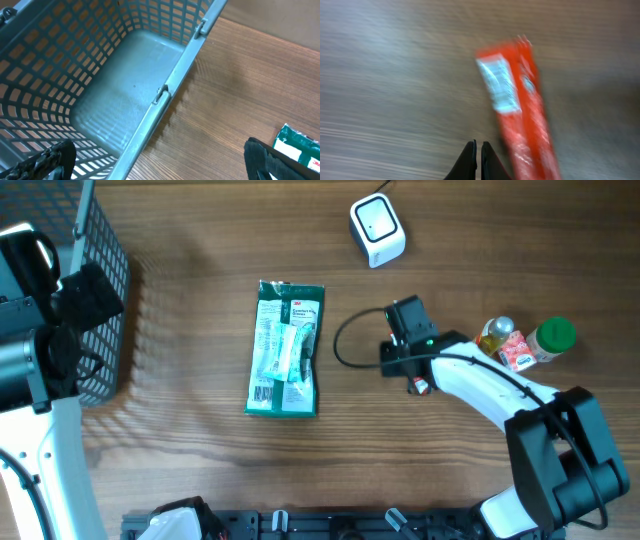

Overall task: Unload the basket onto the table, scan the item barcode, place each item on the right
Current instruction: 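Carry the red stick packet right toward the other items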

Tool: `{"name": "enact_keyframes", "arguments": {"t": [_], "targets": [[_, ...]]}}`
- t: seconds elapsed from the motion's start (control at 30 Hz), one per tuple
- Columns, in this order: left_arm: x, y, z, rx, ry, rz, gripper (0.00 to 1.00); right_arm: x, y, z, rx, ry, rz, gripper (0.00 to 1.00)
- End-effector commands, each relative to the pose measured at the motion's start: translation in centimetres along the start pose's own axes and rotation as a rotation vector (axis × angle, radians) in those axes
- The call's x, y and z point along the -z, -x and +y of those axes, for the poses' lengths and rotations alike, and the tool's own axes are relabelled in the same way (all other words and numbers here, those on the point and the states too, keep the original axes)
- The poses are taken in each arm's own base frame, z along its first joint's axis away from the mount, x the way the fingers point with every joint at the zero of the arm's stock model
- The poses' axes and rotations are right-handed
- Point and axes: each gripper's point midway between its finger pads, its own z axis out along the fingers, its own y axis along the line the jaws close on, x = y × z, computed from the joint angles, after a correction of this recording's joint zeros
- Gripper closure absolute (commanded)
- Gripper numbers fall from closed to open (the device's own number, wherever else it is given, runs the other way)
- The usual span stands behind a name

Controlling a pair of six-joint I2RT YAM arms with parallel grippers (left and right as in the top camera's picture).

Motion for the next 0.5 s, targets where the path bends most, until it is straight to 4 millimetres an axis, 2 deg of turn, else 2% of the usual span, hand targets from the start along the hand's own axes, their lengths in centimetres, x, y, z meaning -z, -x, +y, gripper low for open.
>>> {"name": "enact_keyframes", "arguments": {"t": [0.0, 0.23, 0.47], "targets": [[0.1, 0.2, 0.1, -0.007, 0.0, -0.006, 0.0, -0.6, -0.8, -2.4, 0.004, -0.121, -0.004, 0.94], [0.1, 0.2, 0.1, -0.007, 0.0, -0.006, 0.0, -0.7, -1.0, -2.6, -0.022, -0.131, -0.003, 0.95], [0.1, 0.2, 0.1, -0.007, 0.0, -0.006, 0.0, 0.0, -1.9, -5.6, -0.089, -0.301, 0.008, 0.96]]}}
